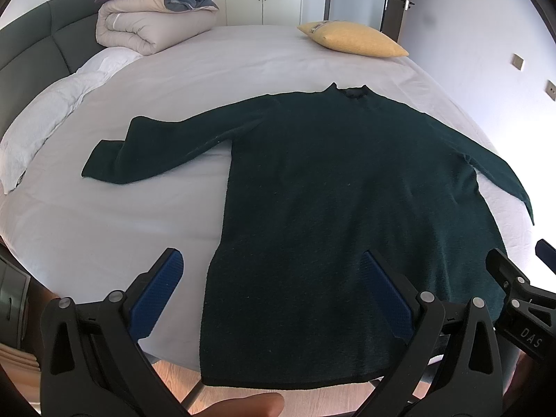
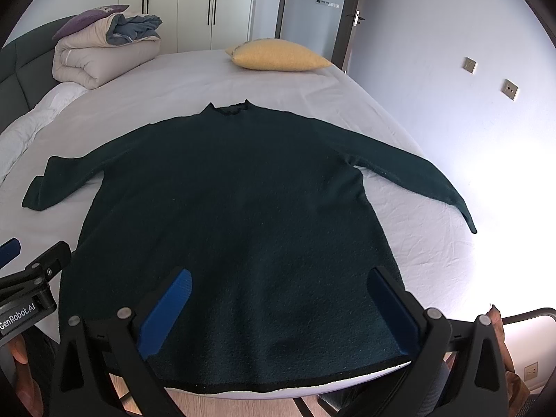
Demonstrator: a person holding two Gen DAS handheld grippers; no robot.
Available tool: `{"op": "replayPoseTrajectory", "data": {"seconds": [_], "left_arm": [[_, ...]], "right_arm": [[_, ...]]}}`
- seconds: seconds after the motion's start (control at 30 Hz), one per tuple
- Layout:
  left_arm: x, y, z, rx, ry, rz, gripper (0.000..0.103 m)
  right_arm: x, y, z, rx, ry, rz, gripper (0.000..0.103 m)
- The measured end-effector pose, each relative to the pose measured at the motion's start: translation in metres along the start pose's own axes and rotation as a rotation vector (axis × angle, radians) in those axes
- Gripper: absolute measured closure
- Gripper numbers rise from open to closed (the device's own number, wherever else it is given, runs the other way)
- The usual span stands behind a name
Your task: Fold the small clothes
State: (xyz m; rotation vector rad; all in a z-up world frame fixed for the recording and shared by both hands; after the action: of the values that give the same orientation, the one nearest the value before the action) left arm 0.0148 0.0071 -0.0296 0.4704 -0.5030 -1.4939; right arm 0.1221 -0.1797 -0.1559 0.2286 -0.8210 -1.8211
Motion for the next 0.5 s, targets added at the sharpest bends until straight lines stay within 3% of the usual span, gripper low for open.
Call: {"op": "replayPoseTrajectory", "data": {"seconds": [0.5], "left_arm": [[-0.020,0.008,-0.025,-0.040,-0.034,0.040,0.000]], "right_arm": [[-0.006,-0.006,-0.018,-0.021,0.010,0.011,0.000]]}}
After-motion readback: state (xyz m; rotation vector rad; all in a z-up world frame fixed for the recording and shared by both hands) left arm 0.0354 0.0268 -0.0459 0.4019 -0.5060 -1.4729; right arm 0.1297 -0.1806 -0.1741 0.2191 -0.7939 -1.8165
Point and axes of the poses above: each gripper's, at about its wrist camera, not at the fingertips, and z roughly against the way its jaws point, x to its right, y to its top, the point moved 2 cm from there along -z, roughly the way its jaws point, and after that the axes turned 3 degrees about -x, right-handed, at the moved point
